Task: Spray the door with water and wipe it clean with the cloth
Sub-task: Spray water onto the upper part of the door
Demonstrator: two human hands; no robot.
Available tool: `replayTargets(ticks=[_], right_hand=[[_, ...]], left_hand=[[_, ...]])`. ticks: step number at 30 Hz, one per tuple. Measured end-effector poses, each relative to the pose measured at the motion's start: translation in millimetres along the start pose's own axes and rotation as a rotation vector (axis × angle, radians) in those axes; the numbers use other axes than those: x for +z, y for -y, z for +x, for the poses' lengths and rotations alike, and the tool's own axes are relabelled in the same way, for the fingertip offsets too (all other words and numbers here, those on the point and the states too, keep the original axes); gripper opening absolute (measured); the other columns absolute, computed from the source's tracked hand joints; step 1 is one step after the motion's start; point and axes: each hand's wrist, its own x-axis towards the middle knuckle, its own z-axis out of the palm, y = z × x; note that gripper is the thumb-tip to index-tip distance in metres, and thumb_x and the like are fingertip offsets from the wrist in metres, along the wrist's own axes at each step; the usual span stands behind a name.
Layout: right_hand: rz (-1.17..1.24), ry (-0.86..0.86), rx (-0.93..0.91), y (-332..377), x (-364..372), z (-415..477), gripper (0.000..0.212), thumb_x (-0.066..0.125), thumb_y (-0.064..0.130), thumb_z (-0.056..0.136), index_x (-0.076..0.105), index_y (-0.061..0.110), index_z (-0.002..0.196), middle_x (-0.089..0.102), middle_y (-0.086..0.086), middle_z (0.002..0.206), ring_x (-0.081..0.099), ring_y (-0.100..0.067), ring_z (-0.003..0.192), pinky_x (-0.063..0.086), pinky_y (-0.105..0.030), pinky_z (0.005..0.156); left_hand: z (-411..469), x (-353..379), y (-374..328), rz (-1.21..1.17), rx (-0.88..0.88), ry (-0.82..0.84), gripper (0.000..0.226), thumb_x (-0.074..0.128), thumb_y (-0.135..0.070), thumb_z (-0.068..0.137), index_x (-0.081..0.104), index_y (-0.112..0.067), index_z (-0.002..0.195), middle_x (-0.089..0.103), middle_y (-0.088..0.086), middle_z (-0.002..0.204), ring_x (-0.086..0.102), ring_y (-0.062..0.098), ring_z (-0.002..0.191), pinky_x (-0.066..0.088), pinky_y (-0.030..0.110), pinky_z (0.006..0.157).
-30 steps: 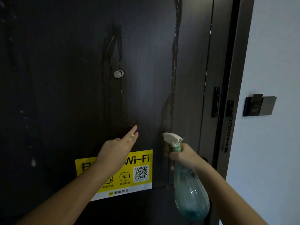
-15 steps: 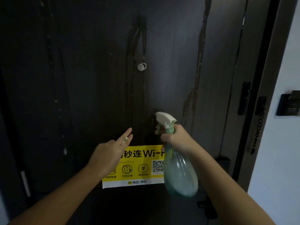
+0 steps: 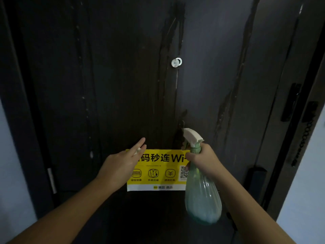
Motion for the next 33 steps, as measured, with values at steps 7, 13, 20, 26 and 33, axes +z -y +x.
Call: replayTargets(ticks=[7, 13, 20, 26, 33], right_hand=[[-0.035, 0.102, 0.001, 18, 57, -14, 0.024, 0.059, -0.004, 0.08, 0.059, 0.002, 0.103, 0.063, -0.014, 0.08, 0.066, -0.026, 0.054, 0.055, -0.039, 0.056], [-0.055, 0.251, -0.082, 52, 152, -22, 0.026, 0.057, -0.004, 0.079, 0.06, 0.005, 0.103, 0.066, -0.016, 0.082, 0.066, -0.024, 0.053, 0.053, -0.033, 0.055], [0.025, 0.151, -0.128, 106, 206, -3, 0.025, 0.057, -0.003, 0.082, 0.061, 0.005, 0.105, 0.063, -0.004, 0.064, 0.064, -0.017, 0.049, 0.05, -0.021, 0.049], [-0.063, 0.155, -0.063, 93, 221, -4, 0.017, 0.059, -0.002, 0.08, 0.06, 0.003, 0.096, 0.065, -0.006, 0.072, 0.067, -0.026, 0.051, 0.05, -0.027, 0.053], [-0.093, 0.123, -0.084, 99, 233, -12, 0.019, 0.057, -0.005, 0.079, 0.061, 0.003, 0.096, 0.063, -0.001, 0.062, 0.064, -0.022, 0.047, 0.051, -0.027, 0.049]], left_hand=[[-48, -13, 57, -0.013, -0.133, -0.031, 0.073, 0.076, -0.009, 0.073, 0.047, -0.017, 0.139, 0.028, 0.0, 0.155, 0.055, 0.004, 0.058, 0.039, 0.016, 0.042], [-89, -6, 127, 0.047, -0.233, -0.072, 0.078, 0.074, 0.0, 0.07, 0.043, -0.008, 0.142, 0.024, 0.009, 0.157, 0.047, 0.009, 0.048, 0.039, 0.023, 0.033], [-114, 18, 187, 0.065, -0.312, -0.01, 0.103, 0.075, 0.014, 0.063, 0.025, -0.01, 0.15, 0.002, 0.008, 0.161, 0.057, 0.02, 0.056, 0.05, 0.033, 0.039], [-116, 23, 200, 0.051, -0.305, 0.015, 0.115, 0.081, 0.011, 0.055, 0.023, -0.015, 0.15, -0.005, 0.004, 0.162, 0.053, 0.015, 0.055, 0.048, 0.03, 0.039], [-116, 8, 200, 0.069, -0.269, -0.003, 0.107, 0.084, 0.012, 0.041, 0.048, -0.013, 0.139, 0.01, 0.007, 0.159, 0.046, 0.011, 0.046, 0.035, 0.021, 0.031]])
